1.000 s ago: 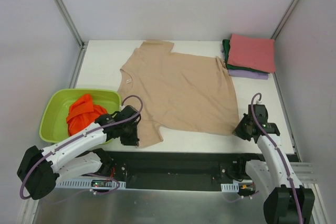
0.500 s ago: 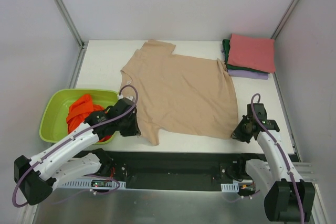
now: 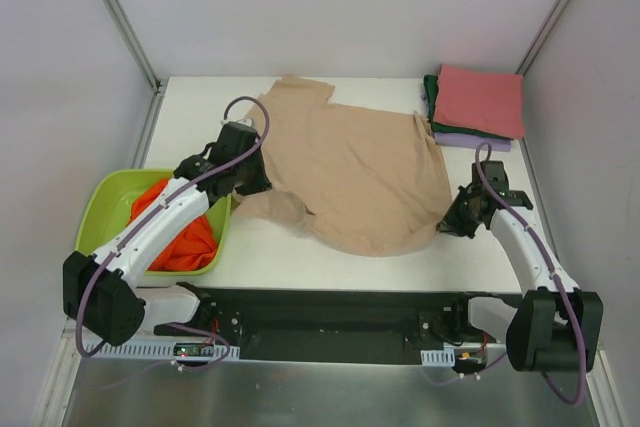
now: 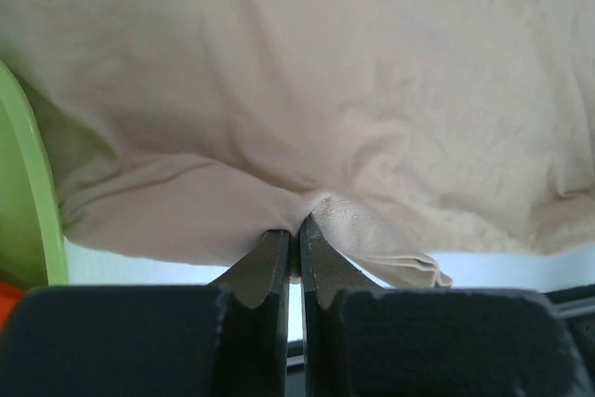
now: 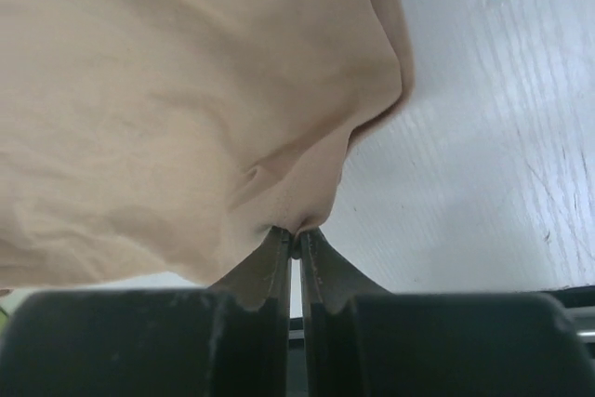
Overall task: Fold and stack the t-shirts
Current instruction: Grap the side of the flattened tshirt closest away from the robot with both arms, then fold the flattened tshirt in 1/3 of the way
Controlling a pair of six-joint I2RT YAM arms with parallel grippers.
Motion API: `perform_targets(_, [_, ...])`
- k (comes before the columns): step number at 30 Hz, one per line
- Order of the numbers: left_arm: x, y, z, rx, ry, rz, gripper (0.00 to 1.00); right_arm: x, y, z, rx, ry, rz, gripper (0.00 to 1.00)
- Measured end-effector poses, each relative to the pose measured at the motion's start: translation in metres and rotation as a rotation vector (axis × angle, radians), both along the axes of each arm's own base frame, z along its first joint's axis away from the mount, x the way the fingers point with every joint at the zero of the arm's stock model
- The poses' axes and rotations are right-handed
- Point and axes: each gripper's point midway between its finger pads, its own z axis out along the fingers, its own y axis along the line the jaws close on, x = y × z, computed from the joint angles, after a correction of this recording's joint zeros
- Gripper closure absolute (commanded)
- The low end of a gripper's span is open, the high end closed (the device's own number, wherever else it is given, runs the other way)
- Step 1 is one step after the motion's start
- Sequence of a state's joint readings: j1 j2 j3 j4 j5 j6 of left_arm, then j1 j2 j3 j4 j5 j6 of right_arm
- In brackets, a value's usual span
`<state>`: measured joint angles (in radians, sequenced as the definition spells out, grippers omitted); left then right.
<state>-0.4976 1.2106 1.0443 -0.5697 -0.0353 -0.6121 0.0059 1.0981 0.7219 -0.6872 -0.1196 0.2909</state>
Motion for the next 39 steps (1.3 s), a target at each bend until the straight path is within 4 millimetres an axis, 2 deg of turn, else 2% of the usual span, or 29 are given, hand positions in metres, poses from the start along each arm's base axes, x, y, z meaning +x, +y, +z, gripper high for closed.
perform_targets(9, [0.07,0.014,0.018,0.025,-0.073,0.056,1.0,0.044,-0.001,0.015,-0.012,-0.017,0.012,0.92])
perform_targets(16, [0.103,0.025,0.015,0.061,-0.102,0.06,1.0,0.077,-0.002,0.022,-0.017,-0.038,0.02,0.92])
perform_targets(24, [0.146,0.03,-0.006,0.1,-0.105,0.014,1.0,0.102,-0.005,0.015,-0.028,-0.024,0.03,0.9])
perform_targets(34, [0.184,0.034,-0.03,0.139,-0.096,-0.005,1.0,0.123,-0.015,-0.005,-0.052,-0.006,0.008,0.89])
perform_targets(39, [0.205,0.044,-0.044,0.138,-0.085,0.02,1.0,0.133,-0.019,-0.01,-0.069,-0.014,0.002,0.89])
